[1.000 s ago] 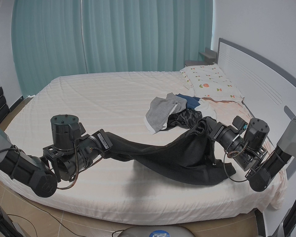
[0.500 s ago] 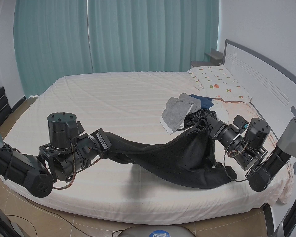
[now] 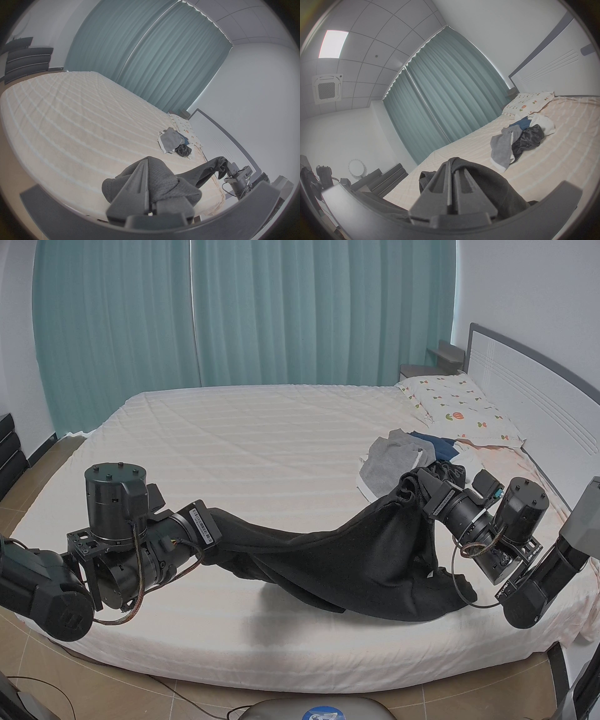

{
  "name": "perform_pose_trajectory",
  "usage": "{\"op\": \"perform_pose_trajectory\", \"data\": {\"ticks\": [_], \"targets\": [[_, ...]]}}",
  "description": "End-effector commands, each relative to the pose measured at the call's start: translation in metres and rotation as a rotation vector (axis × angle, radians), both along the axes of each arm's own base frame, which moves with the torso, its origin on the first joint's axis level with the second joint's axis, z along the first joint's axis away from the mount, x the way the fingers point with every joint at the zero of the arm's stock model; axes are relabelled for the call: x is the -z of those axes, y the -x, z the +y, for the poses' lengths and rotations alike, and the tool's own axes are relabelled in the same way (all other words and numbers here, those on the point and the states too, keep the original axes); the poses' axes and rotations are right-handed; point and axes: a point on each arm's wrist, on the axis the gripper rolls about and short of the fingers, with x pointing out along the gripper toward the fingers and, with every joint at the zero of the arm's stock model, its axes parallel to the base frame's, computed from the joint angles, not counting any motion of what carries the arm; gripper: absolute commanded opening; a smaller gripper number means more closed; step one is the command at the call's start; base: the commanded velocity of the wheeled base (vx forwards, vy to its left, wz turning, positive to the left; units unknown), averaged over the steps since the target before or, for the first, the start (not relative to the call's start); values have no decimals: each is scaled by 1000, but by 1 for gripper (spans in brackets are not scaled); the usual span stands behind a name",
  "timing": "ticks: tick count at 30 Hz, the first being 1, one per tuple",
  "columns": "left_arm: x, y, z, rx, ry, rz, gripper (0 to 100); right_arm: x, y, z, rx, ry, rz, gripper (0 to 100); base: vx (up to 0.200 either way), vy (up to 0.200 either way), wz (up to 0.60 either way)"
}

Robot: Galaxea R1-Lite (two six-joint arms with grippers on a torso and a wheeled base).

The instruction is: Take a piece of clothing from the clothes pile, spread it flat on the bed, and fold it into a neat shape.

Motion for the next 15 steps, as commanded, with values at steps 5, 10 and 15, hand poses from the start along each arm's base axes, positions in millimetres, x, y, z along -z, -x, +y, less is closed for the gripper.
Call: {"op": "perform_pose_trajectory", "data": {"ticks": [5,10,15], "targets": [[1,0,-2,4,-2,4,0,0,4,8,-25,1,0,0,0,200,0],[3,2,-6,19,-4,10,0,-3,5,10,-3,6,-11,0,0,200,0],[2,2,-6,21,-3,8,0,-8,8,15,-4,-7,-42,0,0,200,0]]}}
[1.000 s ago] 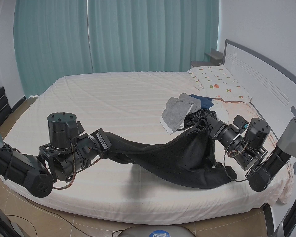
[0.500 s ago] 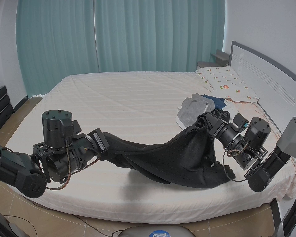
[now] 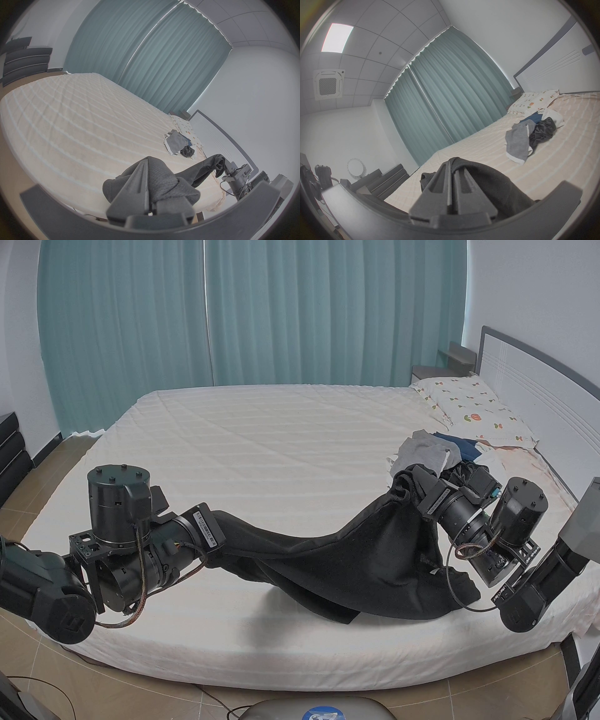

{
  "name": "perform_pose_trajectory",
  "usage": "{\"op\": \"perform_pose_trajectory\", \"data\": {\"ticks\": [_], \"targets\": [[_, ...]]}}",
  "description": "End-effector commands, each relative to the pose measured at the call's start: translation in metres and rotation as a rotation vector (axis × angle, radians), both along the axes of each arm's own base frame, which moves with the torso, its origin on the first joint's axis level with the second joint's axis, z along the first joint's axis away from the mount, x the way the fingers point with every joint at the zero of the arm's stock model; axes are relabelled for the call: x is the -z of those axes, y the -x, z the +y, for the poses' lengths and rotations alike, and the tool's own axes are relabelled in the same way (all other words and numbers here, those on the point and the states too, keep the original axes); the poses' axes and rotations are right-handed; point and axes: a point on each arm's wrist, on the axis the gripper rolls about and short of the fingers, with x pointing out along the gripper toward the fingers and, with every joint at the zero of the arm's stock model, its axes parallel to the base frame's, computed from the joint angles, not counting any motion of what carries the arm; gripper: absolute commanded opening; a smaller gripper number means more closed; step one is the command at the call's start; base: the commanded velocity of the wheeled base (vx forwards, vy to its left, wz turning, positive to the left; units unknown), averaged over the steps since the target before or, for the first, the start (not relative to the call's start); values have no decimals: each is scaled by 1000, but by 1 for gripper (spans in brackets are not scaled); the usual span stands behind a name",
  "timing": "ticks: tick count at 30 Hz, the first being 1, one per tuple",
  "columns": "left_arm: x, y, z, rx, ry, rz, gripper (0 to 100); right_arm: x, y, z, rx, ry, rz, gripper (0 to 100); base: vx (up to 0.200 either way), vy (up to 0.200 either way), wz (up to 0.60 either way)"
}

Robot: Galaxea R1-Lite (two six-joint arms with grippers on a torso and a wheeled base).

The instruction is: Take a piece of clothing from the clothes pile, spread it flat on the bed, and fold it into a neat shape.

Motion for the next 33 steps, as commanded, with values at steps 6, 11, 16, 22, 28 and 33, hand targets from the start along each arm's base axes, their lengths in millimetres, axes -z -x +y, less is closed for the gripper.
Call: {"op": "perform_pose_trajectory", "data": {"ticks": [6,11,16,22,28,33], "targets": [[2,-1,-1,1,-2,5,0,0,1,4,-18,-4,-7,0,0,167,0],[3,-2,-2,1,-4,7,0,-1,3,4,-25,-5,-7,0,0,0,0],[4,-3,-2,2,-5,10,0,1,3,0,-23,2,0,0,0,0,0],[12,-5,-5,11,-17,32,0,7,5,3,-31,18,22,0,0,0,0],[12,-1,-9,26,-15,32,0,8,11,1,-37,37,30,0,-67,0,0],[11,3,-12,43,-15,32,0,7,26,4,-93,53,35,0,-200,0,0]]}}
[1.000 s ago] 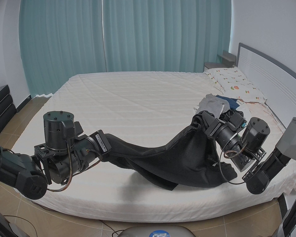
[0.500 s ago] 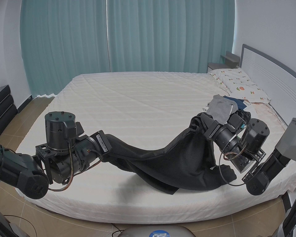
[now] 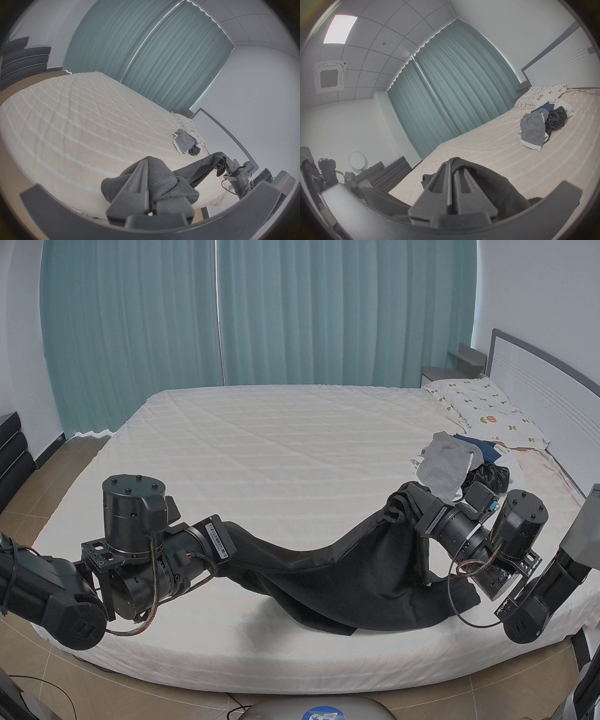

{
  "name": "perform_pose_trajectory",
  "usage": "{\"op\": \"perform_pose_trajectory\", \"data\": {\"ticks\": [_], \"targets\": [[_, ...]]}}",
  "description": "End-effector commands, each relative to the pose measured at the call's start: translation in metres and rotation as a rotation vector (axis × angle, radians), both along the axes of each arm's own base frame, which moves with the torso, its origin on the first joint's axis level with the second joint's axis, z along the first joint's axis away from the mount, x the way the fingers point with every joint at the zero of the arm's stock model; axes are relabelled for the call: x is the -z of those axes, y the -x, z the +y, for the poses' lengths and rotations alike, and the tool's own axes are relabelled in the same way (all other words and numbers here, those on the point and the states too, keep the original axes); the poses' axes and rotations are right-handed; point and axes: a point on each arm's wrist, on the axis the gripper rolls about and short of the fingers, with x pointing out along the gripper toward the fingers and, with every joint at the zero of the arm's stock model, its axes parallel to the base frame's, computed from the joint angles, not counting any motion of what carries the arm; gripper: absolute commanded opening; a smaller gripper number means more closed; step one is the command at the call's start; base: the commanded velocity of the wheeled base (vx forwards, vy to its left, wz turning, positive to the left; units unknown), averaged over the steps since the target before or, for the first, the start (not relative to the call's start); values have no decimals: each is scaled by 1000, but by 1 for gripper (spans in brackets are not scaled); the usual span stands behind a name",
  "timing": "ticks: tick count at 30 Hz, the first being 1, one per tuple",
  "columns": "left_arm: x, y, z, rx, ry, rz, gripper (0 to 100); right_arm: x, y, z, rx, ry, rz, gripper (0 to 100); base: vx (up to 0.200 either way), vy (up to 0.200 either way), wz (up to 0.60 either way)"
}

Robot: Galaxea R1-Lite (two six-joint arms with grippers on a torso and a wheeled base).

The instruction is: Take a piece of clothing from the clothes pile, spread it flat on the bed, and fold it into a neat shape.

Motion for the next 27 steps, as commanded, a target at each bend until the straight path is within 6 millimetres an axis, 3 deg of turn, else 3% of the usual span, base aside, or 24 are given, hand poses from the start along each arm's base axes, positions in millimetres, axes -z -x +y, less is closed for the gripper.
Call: {"op": "perform_pose_trajectory", "data": {"ticks": [1,8,12,18,22,25,27], "targets": [[-1,3,-2,13,1,-1,0,-4,13,3,-42,1,-6,0,-200,0,0],[-24,18,4,24,40,-59,0,-19,27,4,-63,17,-62,0,-200,0,0],[-45,33,12,31,75,-109,0,-40,41,3,-77,0,-131,0,-200,0,0],[-69,50,19,47,113,-159,0,-89,58,-16,-32,-14,-324,0,-167,0,0],[-81,35,24,-3,124,-193,0,-123,45,-34,65,8,-394,0,0,0,0],[-84,3,27,-72,108,-187,0,-144,26,-51,110,41,-374,0,0,0,0],[-86,-14,29,-101,107,-180,0,-146,12,-59,132,65,-340,0,0,0,0]]}}
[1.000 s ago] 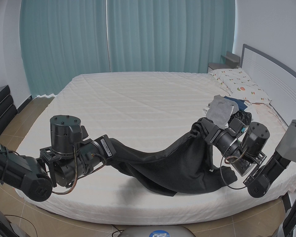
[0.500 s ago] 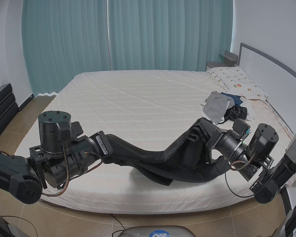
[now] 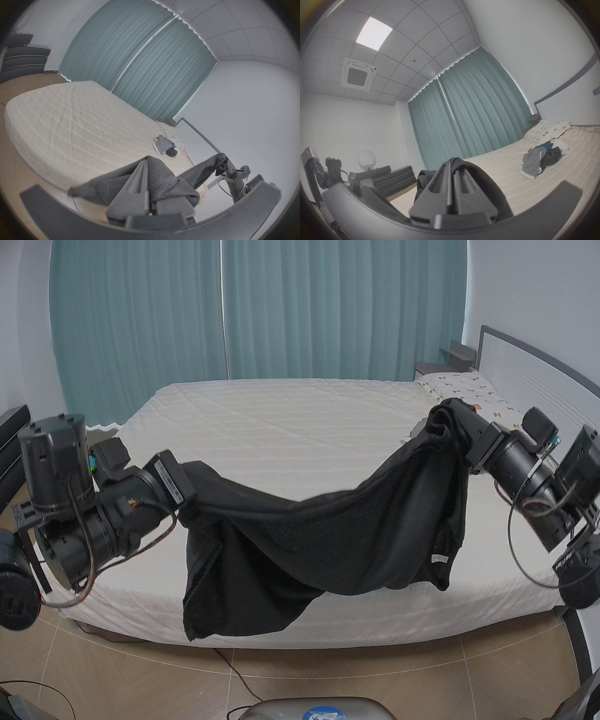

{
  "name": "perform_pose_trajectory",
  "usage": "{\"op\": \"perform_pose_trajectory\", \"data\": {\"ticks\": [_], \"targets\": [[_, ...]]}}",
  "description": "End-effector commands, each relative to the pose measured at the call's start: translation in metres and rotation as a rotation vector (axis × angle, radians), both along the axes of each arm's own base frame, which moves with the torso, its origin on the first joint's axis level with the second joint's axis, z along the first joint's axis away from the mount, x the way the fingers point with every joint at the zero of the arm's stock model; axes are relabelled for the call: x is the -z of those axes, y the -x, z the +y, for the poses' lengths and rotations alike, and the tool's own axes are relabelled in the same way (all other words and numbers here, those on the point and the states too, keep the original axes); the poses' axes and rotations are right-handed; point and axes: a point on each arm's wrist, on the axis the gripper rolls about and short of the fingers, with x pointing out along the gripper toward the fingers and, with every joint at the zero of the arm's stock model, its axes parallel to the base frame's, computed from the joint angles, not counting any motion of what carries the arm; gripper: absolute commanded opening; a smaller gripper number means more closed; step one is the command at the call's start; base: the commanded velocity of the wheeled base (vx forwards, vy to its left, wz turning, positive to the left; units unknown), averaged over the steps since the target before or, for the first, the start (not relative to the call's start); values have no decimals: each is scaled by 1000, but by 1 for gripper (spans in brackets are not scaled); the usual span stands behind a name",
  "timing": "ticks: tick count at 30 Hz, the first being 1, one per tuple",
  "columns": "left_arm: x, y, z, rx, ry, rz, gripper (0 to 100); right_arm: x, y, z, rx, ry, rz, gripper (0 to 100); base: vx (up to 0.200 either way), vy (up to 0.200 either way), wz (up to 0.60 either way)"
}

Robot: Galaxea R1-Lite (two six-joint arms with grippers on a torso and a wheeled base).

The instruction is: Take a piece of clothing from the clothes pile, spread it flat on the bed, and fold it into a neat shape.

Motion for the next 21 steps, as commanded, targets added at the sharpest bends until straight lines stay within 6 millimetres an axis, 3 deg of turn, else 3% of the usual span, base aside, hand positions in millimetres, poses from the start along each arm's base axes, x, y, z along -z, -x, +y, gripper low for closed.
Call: {"op": "perform_pose_trajectory", "data": {"ticks": [1,8,11,16,21], "targets": [[-9,-51,8,-110,3,6,0,-42,-28,-35,116,3,-52,0,0,0,0],[8,-99,-2,-153,43,66,0,-44,-83,-45,208,-23,-74,0,0,0,0],[9,-118,0,-173,87,70,0,-43,-98,-39,218,-29,-74,0,200,0,0],[25,-148,5,-158,92,101,0,-3,-138,-27,220,-1,-6,0,200,0,0],[50,-172,6,-173,75,145,0,17,-164,-26,236,1,-5,0,200,0,0]]}}
